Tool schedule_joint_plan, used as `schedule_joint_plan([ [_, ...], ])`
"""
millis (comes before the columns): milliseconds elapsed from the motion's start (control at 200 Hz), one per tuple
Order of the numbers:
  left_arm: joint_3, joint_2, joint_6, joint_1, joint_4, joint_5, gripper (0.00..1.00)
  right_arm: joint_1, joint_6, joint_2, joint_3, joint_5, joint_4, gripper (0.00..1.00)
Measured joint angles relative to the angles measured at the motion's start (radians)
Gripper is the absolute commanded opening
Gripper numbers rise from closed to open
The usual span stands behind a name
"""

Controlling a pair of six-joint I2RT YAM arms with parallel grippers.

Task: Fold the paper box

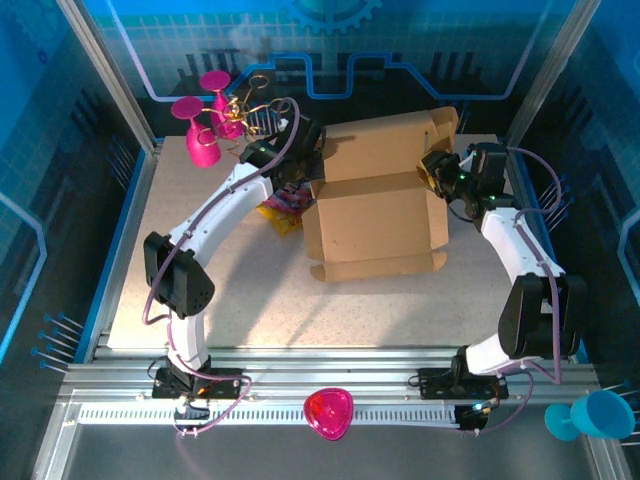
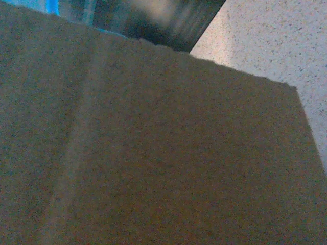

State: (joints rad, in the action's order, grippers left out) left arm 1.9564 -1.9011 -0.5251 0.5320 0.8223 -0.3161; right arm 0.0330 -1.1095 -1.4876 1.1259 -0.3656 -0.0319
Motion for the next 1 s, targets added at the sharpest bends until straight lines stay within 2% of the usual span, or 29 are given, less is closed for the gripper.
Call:
schedule_joint_plan([
  [190, 0.000, 0.000, 0.000, 0.000, 0.012, 0.001, 0.00, -0.022, 0.052, 0.014, 0.000, 0.021, -0.046, 0.48],
  [370, 0.000, 0.000, 0.000, 0.000, 0.012, 0.010, 0.00, -0.024, 0.140, 0.070, 0.040, 0.015, -0.133, 0.54],
  [605, 0.000, 0.000, 0.003, -0.018, 0.012, 0.027, 0.00, 0.032, 0.237, 0.246, 0.055, -0.097, -0.100, 0.59],
  [765, 0.000, 0.000, 0.005, -0.037, 0.012, 0.043, 0.00, 0.081, 0.293, 0.312, 0.099, -0.133, -0.098, 0.59],
  [836, 0.000, 0.000, 0.010, -0.043, 0.012, 0.053, 0.00, 0.093, 0.315, 0.313, 0.134, -0.134, -0.111, 0.55],
  [1001, 0.006, -0.005, 0.031, -0.045, 0.023, 0.079, 0.00, 0.142, 0.377, 0.288, 0.203, -0.088, -0.171, 0.53],
])
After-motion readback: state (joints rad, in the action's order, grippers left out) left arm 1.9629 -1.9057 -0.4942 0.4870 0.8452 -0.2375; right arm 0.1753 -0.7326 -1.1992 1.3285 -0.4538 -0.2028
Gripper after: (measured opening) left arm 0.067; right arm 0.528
